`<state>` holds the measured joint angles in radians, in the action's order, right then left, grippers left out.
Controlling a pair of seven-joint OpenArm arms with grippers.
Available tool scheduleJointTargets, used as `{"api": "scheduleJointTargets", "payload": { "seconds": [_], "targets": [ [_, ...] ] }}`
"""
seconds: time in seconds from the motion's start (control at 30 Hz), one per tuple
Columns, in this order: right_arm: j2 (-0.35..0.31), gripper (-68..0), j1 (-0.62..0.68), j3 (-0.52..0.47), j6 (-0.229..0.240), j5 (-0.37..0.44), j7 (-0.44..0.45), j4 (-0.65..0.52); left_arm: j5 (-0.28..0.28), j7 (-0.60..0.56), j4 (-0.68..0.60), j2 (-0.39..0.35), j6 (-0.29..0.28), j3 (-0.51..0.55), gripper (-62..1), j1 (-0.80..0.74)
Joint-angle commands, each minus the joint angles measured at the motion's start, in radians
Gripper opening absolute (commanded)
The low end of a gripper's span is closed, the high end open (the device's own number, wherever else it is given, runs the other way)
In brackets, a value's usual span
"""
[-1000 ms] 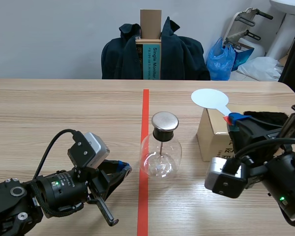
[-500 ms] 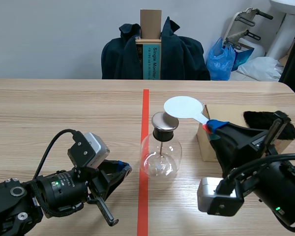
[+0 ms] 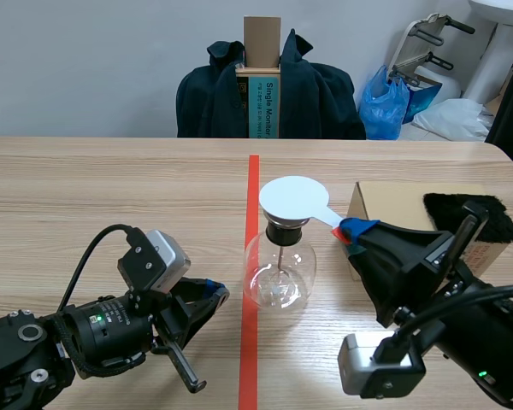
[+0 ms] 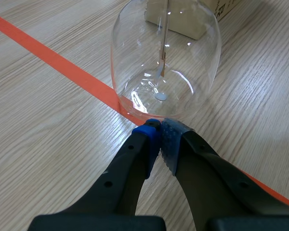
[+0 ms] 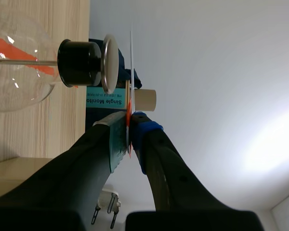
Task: Do the electroscope experiment.
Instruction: 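Move the plate toward and away from the electroscope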
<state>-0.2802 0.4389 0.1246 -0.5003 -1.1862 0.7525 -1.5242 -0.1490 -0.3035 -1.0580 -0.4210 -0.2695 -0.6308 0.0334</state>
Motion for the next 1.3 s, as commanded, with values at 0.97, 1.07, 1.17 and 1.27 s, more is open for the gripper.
{"api": "scheduleJointTargets", "payload": {
  "seconds": [0.97, 1.07, 1.17, 1.27],
  "targets": [
    [-0.016, -66.7, -0.003, -0.008, -0.008, 0.008, -0.431, -0.015, -0.003, -0.013, -0.026, 0.005, -0.002, 0.003, -58.3, 0.006],
    [-0.016, -66.7, -0.003, -0.008, -0.007, 0.008, -0.472, -0.015, -0.003, -0.013, -0.026, 0.005, -0.002, 0.003, -58.3, 0.006],
    [-0.016, -66.7, -0.003, -0.008, -0.007, 0.008, -0.485, -0.015, -0.003, -0.013, -0.026, 0.005, -0.002, 0.003, -58.3, 0.006],
    [-0.016, -66.7, -0.003, -0.008, -0.007, 0.008, -0.468, -0.015, -0.003, -0.013, -0.026, 0.005, -0.002, 0.003, -58.3, 0.006]
  ]
}}
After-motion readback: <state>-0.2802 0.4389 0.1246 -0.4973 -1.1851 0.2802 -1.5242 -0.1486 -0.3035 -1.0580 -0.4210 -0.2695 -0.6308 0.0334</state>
